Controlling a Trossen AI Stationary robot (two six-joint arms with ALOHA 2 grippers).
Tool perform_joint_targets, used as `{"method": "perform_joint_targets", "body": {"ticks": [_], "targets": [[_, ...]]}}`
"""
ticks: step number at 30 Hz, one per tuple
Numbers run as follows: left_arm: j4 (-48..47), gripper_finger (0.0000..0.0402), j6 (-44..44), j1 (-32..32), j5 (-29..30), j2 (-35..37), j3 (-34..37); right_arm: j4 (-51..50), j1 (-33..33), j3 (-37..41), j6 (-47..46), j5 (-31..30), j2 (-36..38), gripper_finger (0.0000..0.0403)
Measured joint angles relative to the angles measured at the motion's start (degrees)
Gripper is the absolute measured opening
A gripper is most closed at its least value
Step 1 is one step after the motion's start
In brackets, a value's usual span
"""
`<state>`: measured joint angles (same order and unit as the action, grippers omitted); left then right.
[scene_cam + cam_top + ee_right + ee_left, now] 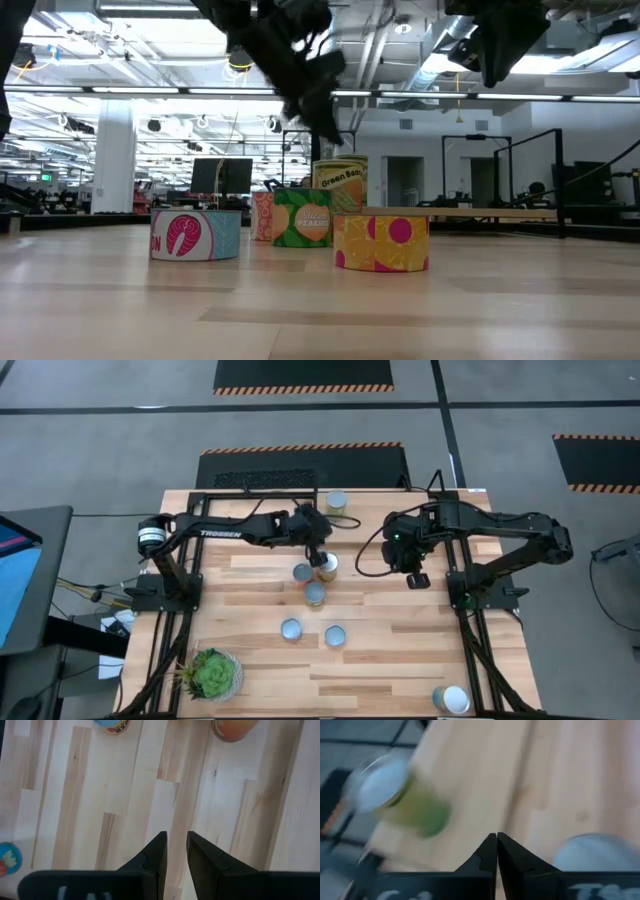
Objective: Pick and place cans onto a shelf
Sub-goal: Adjust the shelf
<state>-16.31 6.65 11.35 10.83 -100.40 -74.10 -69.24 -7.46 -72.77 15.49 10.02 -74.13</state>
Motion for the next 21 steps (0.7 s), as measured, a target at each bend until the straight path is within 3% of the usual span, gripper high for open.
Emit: {"method": "perform_joint_targets", "body": {"ticks": [3, 6, 12, 16, 21], "targets": [[-6.10, 0.0000, 0.61, -3.36, -1.60, 0.00, -4.32, -1.37, -0.01, 0.00, -0.50, 0.01, 0.00, 0.0097], [-21.71, 0.0000, -1.26, -6.25, -0.56, 0.02, -8.38, -2.52, 0.00, 0.00, -2.70, 0.02, 0.00, 0.0097], [-46.73, 0.0000, -17.66, -12.54, 9.65, 0.05, -4.11, -4.44, 0.21, 0.35, -5.03, 0.28, 0.02, 0.0097], [-48.09, 0.0000, -25.61, -14.79, 12.42, 0.38, 1.84, -4.20, 1.65, 4.56, -8.29, 0.33, 0.97, 0.0097], [-41.76, 0.0000, -26.29, -15.00, 11.48, 0.64, 4.91, -2.30, 4.72, 12.86, -13.48, -3.08, 4.49, 0.0097]]}}
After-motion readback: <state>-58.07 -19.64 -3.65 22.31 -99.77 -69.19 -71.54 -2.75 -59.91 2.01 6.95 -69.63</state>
